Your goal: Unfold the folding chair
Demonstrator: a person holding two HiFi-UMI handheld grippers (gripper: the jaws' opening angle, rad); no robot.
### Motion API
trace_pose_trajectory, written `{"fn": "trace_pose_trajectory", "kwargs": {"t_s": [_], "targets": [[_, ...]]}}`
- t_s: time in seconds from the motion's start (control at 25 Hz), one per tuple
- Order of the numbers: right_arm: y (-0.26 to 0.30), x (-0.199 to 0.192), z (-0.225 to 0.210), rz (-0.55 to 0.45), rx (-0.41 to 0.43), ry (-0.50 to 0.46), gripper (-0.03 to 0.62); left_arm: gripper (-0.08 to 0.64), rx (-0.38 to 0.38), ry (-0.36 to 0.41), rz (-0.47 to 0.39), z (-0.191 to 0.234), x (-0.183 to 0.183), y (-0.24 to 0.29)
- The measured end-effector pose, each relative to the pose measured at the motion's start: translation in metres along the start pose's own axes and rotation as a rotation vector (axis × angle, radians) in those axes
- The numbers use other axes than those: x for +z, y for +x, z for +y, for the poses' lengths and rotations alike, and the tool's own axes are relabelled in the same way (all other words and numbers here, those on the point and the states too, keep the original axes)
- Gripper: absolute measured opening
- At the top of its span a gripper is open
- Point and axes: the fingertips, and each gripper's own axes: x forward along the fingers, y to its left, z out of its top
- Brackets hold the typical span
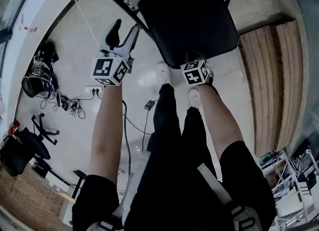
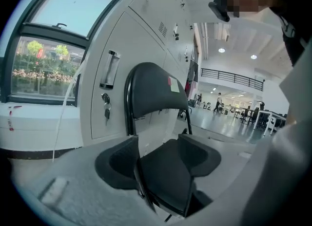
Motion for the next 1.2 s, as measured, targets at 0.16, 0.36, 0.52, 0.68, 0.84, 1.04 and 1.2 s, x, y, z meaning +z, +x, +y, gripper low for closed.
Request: {"fn": "trace_pose_trajectory", "kwargs": {"t_s": [0.16, 0.36, 0.52, 0.68, 0.84, 1.04, 1.2], "targets": [[-0.006, 0.002, -0.002, -0.031, 0.0, -0.002, 0.006, 0.264, -0.017, 0.005, 0.041, -0.03, -0.027, -0.009], [-0.057, 0.034, -0.023, -0.207, 0.007, 0.106, 0.006, 0.262, -0.004, -0.008, -0.005, -0.061, -0.004, -0.028], [-0.128, 0.063, -0.036, -0.342, 0.049, 0.117, 0.006, 0.243, 0.006, -0.004, -0.058, -0.105, 0.04, -0.055], [-0.212, 0.109, -0.049, -0.488, 0.088, 0.08, 0.006, 0.103, 0.044, 0.001, -0.14, -0.146, 0.093, -0.084], [-0.285, 0.143, -0.06, -0.598, 0.1, -0.005, 0.006, 0.003, 0.093, 0.013, -0.218, -0.173, 0.139, -0.112], [-0.365, 0.128, -0.072, -0.669, 0.078, -0.029, 0.006, 0.003, 0.157, 0.015, -0.293, -0.22, 0.173, -0.16], [-0.421, 0.115, -0.072, -0.763, 0.12, -0.013, 0.006, 0.003, 0.201, 0.057, -0.346, -0.257, 0.198, -0.197]]}}
